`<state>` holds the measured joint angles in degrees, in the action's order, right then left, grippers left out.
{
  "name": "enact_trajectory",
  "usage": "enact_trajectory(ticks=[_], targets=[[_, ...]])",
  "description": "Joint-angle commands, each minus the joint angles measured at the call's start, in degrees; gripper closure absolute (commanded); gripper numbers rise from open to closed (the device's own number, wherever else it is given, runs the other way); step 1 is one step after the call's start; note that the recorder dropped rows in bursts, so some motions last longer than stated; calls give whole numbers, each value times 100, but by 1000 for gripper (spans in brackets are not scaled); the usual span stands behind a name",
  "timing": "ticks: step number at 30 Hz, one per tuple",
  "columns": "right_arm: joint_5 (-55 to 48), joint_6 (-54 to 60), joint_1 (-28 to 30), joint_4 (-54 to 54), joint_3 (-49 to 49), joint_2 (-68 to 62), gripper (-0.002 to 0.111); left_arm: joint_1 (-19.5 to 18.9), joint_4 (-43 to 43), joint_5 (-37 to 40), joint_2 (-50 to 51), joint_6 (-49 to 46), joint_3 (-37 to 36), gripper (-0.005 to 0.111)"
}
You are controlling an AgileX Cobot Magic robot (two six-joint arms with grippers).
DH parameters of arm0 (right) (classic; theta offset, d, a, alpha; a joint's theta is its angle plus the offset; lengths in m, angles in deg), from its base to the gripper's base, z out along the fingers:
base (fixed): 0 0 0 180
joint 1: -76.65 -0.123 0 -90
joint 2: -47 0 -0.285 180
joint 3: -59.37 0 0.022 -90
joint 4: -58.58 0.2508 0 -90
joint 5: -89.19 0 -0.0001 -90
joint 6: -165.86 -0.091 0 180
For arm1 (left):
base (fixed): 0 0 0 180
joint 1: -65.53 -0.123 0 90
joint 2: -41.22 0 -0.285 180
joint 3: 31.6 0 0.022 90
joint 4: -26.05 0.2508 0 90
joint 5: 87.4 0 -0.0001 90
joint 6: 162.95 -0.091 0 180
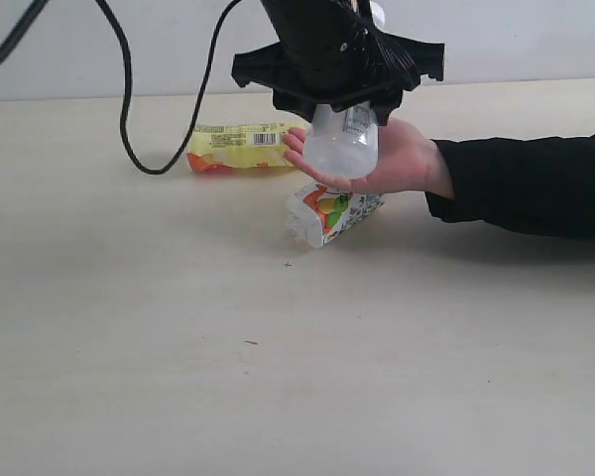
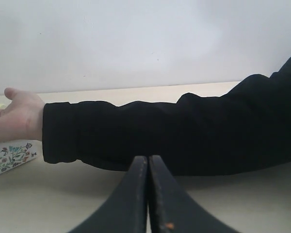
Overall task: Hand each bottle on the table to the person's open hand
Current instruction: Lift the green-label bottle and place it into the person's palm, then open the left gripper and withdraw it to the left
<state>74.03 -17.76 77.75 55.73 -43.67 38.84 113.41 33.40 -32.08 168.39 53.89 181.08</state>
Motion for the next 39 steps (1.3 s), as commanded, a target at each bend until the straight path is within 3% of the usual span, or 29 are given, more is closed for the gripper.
enact_trajectory(ticks=[1,9,17,33,36,39], targets=[[21,-9,27,-10,26,37,108,-214,-474,-614,306,71,25,107],[21,-9,27,-10,26,37,108,-407,-638,-860,530,79,25,106],[21,-9,27,-10,26,37,108,-407,-647,-1068,530,135,25,82],[37,-9,27,-10,26,37,108,-430,-1007,-1001,530,365,13,81],[37,-9,27,-10,26,37,108,-467,-1007,-968,546,404,3,74],[37,-9,27,-10,26,37,108,-479,-1007,-978,601,404,3,58]])
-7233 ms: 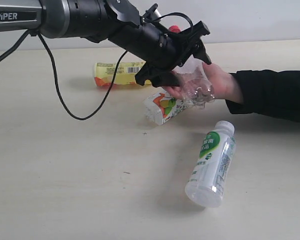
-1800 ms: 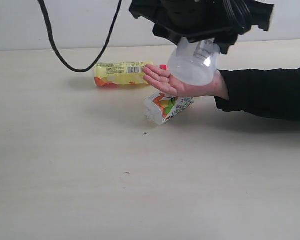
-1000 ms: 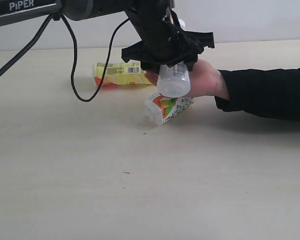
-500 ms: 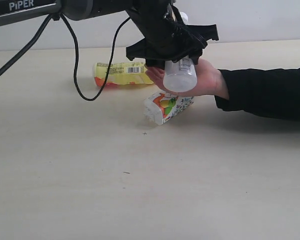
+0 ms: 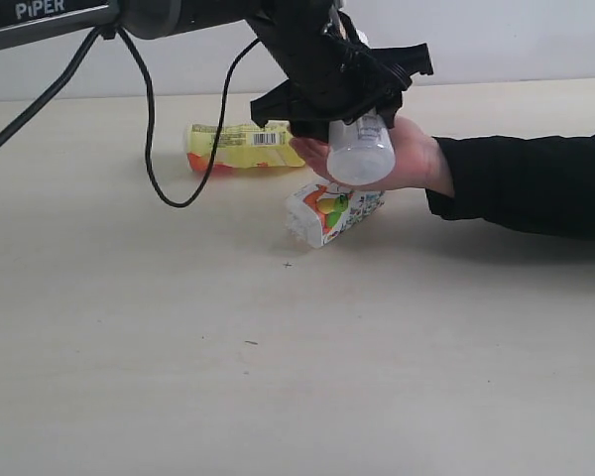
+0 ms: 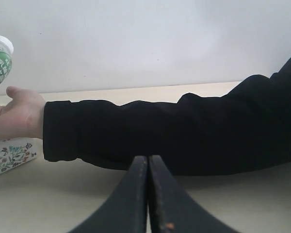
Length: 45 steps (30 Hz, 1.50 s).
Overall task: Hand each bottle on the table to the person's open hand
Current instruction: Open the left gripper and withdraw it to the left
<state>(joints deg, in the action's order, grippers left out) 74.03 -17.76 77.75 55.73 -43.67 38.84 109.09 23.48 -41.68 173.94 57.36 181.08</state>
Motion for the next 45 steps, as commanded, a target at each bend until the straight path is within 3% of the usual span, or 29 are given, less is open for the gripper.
enact_trajectory(ticks=[1,17,26,45], targets=[[37,-9,27,-10,26,37,108,-48,-15,-33,71,57,3,53],[37,-9,27,-10,26,37,108,-48,-99,-245,169,-102,3,19],[37,-9,27,-10,26,37,108,-48,-99,43,-18,-371,3,18],[37,-9,27,-10,26,37,108,3,257,1982,-1071,-1355,3,19]])
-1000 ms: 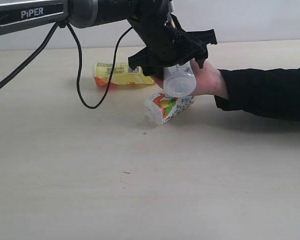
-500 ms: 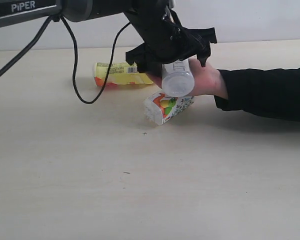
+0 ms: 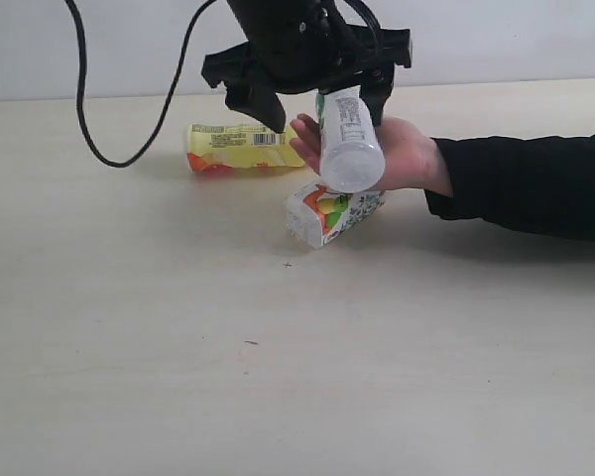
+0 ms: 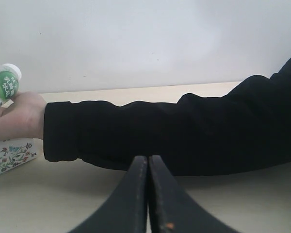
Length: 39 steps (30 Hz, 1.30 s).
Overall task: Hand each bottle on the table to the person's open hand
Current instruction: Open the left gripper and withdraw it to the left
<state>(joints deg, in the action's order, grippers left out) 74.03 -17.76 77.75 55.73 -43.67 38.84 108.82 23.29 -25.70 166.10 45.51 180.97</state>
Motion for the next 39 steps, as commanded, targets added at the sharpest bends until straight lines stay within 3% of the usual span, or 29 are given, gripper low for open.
enact_trajectory(ticks=[1,6,9,12,15,24,34,39], targets=[[37,-9,27,-10,26,37,108,60,428,523,-346,-181,14,19],[37,-9,27,-10,26,37,108,306,1718,826,-859,-321,-305,20],[37,-9,27,-10,26,37,108,341,1764,826,-1188,-463,-764,29],[37,-9,27,-10,26,37,108,341,1764,826,-1656,-792,-1433,61],[37,-9,27,-10,26,37,108,341,1764,403,-2178,-871,-2232,106],[37,-9,27,-10,26,37,108,341,1572,-2177,-3766,-857,-4313,107],[37,-9,27,-10,26,37,108,341,1599,-4042,-4971,-880,-6265,107],[37,-9,27,-10,26,37,108,341,1610,-5409,-5511,-880,-7280,107]])
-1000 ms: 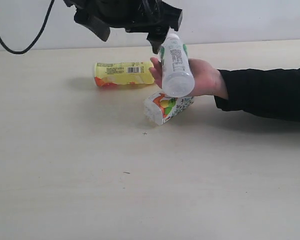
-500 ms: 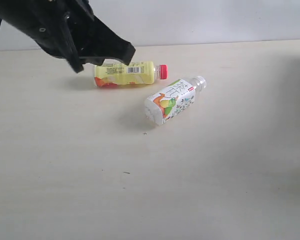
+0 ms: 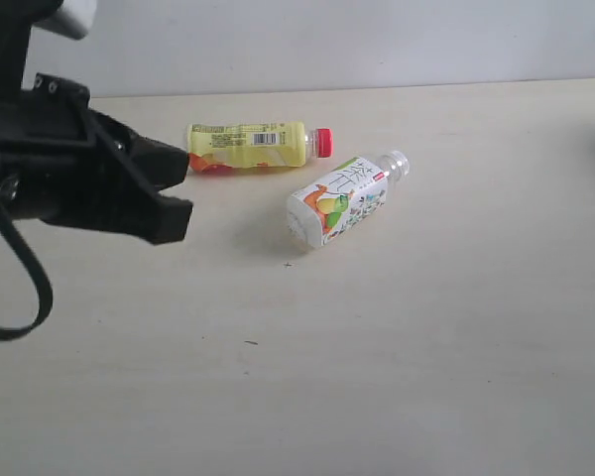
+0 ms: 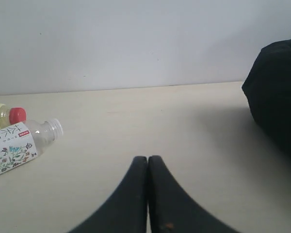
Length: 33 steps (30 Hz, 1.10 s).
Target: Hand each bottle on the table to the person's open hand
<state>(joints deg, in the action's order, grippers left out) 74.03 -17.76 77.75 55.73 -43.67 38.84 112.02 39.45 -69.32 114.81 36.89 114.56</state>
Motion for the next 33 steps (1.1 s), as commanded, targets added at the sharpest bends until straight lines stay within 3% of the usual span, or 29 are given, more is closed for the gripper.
enact_trajectory(ticks=[1,5,33], targets=[[37,-9,27,-10,26,37,108,21,-6,-1226,-463,-19,-770,107],[37,-9,27,-10,26,37,108,21,-6,-1807,-824,-19,-1263,107],[37,-9,27,-10,26,37,108,21,17,-1479,-1219,-160,-1387,107]])
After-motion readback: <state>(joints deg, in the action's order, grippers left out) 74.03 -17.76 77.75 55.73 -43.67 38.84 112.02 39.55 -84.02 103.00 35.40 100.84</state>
